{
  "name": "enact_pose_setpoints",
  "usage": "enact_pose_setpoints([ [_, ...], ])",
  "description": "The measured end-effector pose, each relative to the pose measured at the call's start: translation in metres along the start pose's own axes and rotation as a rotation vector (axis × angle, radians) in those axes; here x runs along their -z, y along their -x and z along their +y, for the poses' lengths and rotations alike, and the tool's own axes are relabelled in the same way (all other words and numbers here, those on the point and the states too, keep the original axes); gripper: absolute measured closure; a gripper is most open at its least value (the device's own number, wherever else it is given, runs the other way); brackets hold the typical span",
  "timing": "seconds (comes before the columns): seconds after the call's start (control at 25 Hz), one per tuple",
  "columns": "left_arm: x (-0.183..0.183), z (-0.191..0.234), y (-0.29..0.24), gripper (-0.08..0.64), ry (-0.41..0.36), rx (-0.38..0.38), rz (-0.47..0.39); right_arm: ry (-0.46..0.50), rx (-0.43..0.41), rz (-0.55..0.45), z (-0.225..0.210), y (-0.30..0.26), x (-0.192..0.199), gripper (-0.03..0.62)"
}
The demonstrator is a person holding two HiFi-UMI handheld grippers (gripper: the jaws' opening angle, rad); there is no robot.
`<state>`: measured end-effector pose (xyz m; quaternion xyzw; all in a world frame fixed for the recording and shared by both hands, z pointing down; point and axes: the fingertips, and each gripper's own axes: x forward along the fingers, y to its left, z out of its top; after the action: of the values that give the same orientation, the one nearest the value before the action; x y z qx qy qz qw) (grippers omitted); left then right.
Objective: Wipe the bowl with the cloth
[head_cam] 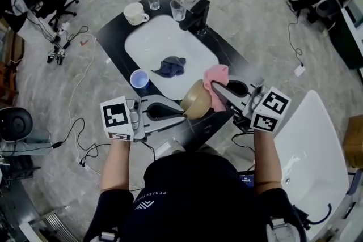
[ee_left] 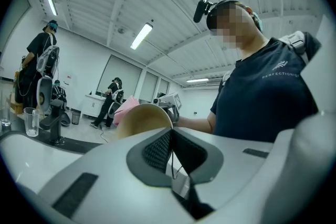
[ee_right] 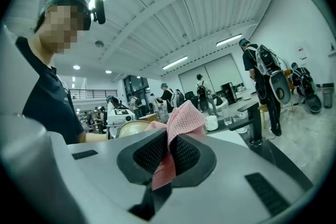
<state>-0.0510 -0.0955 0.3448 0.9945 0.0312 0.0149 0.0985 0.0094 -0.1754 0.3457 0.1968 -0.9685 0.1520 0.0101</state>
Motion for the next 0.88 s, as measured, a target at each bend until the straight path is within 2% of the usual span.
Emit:
enact_pose_setpoints([
  [0.16, -0.012, -0.012, 0.001, 0.546, 0.012, 0.077, -0.051, -0.013, -0.082, -0.023, 0.002, 0.007, 0.003, 0.551],
  [0.36, -0.042, -0.013, 0.011, 0.546, 0.012, 0.094, -0.209, 0.028, -0.118, 0.006, 0.011, 0.005, 0.015, 0.551],
  [0.52, -0.060, -0.001, 0.014, 0.546, -0.001, 0.044, -0.284, 0.054, -0.131, 0.003, 0.020, -0.006, 0.017, 0.551],
  [0.88, -0.075, 0.028, 0.010, 0.546, 0.006, -0.109, -0.344, 0.069, -0.164, -0.011, 0.038, -0.017, 0.019, 0.549],
])
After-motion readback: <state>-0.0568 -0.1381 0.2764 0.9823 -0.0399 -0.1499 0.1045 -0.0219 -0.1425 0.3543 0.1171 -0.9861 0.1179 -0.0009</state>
